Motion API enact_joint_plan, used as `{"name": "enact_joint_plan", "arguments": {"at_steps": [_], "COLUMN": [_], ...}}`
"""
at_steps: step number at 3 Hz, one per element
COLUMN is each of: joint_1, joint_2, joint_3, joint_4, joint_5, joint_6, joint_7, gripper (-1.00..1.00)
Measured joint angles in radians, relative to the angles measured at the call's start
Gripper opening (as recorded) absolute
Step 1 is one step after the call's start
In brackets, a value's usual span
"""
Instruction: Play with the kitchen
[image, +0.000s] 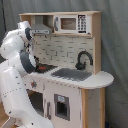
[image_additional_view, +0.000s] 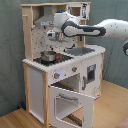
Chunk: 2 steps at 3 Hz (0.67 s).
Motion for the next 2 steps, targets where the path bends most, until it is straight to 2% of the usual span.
{"name": "enact_joint_plan", "arguments": {"at_steps": [1,2], "joint_1": [-0.027,-0.027], "joint_2": [-0.040,-0.049], "joint_3": [0.076,0.078], "joint_4": [0.000,0.001], "joint_5": [0.029,0.036], "joint_6": [0.012,0.016], "joint_7": [-0.032,-0.032], "gripper": [1.00,1.00]}}
